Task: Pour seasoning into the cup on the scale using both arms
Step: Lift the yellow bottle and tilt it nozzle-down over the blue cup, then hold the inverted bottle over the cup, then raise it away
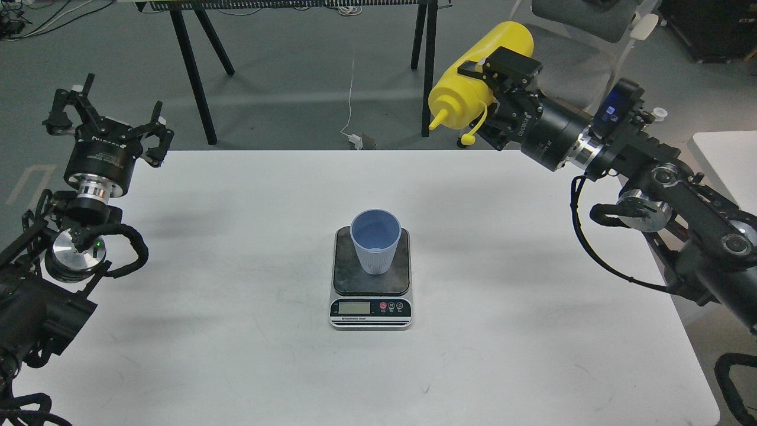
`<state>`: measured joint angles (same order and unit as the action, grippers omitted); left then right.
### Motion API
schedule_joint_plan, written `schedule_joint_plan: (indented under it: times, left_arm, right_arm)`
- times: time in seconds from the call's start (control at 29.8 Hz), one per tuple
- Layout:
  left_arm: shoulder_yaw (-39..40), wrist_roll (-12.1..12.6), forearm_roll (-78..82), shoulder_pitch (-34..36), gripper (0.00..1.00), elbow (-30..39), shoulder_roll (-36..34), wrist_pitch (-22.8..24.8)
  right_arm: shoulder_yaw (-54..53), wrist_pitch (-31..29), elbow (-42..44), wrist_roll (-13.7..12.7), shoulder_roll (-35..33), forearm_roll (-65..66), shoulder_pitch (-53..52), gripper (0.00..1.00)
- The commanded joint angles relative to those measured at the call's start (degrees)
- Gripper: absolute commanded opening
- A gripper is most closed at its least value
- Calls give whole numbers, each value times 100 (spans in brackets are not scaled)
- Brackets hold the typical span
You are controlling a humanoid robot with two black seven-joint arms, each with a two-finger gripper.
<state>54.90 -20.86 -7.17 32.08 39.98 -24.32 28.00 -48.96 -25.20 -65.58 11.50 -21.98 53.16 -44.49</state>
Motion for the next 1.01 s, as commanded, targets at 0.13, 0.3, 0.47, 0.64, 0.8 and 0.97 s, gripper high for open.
schedule_joint_plan:
  times: [0.13, 0.3, 0.47, 0.64, 0.8, 0.97]
  left_arm:
    - [-67, 12, 66, -18, 99, -26, 6, 0]
    - [-68, 3, 66, -9, 99, -26, 15, 0]
    - [-94, -6, 66, 0, 99, -26, -3, 0]
    - [-94, -14, 66, -9, 99, -26, -21, 0]
    - [-94, -32, 66, -18, 99, -26, 15, 0]
    - [-94, -32, 66, -18, 99, -8, 15, 0]
  right_arm:
    - [922, 182, 54, 107, -34, 1625, -682, 41]
    - [1652, 646, 211, 283, 35, 2584, -1131, 37]
    - [2162, 1359, 396, 292, 141, 2734, -1281, 37]
    - [2671, 2298, 870, 283, 641, 3384, -1264, 36]
    - [2980, 2774, 941, 283, 985, 3411, -1246, 36]
    - [3068, 2810, 941, 283, 1064, 3464, -1220, 36]
